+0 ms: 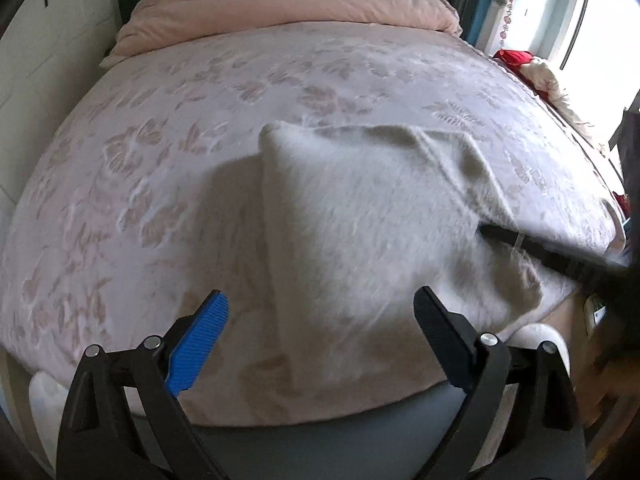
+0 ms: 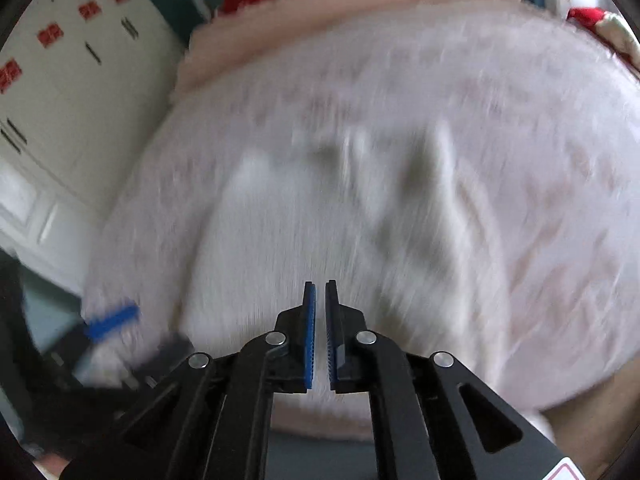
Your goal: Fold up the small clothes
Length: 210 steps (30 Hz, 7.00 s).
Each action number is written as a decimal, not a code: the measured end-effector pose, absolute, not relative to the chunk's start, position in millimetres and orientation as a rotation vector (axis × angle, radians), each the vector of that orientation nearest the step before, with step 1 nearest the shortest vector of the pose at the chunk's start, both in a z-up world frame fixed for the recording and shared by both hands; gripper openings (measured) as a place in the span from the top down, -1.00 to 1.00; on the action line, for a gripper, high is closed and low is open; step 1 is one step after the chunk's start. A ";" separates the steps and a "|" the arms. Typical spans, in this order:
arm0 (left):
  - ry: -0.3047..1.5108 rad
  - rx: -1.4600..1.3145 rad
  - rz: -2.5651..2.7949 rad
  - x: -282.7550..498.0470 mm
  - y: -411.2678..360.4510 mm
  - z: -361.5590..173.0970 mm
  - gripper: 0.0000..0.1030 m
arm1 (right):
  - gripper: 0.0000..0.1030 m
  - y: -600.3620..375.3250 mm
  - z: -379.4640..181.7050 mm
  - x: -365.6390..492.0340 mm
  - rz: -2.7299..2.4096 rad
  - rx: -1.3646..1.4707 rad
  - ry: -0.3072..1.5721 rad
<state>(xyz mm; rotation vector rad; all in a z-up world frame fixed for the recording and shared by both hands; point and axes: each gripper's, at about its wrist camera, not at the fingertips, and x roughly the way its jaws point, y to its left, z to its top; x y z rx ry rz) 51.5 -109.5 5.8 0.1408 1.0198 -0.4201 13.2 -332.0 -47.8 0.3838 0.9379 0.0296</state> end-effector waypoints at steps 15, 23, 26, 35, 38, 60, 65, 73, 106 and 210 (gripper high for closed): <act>1.107 0.189 -0.411 76.2 -142.6 -36.3 -0.81 | 0.91 -405.2 -81.0 115.1 -0.100 0.401 0.976; 1.097 0.197 -0.412 75.1 -143.2 -37.4 -0.82 | 0.43 -415.6 -105.5 56.6 -0.122 0.493 0.995; 1.100 0.163 -0.432 73.6 -137.6 -30.6 -0.79 | 0.13 -421.9 -74.2 25.4 -0.119 0.548 0.914; 1.260 -0.146 -0.488 88.5 -101.5 -63.8 -0.91 | -0.55 -427.0 -121.8 -9.4 -0.035 0.709 1.010; 1.296 -0.219 -0.512 91.3 -100.1 -77.8 -0.91 | -0.61 -427.6 -141.3 -5.2 0.039 0.853 1.011; 1.353 -0.122 -0.602 77.0 -138.5 -70.9 -0.84 | 0.00 -400.0 -122.0 -23.6 -0.086 0.652 1.008; 1.332 -0.150 -0.618 81.0 -139.9 -79.4 -0.91 | -0.43 -406.6 -132.1 -28.9 -0.096 0.743 0.994; 1.276 0.007 -0.624 77.3 -170.8 -53.3 -0.25 | 0.28 -410.9 -124.3 -28.0 -0.079 0.816 0.930; 0.614 0.103 -0.704 19.5 -104.6 253.7 0.00 | 0.35 -276.9 188.5 -91.3 -0.023 0.371 0.284; 0.862 0.108 -0.200 50.0 41.9 20.1 -0.74 | -0.65 -129.7 -24.6 6.2 -0.218 0.183 0.746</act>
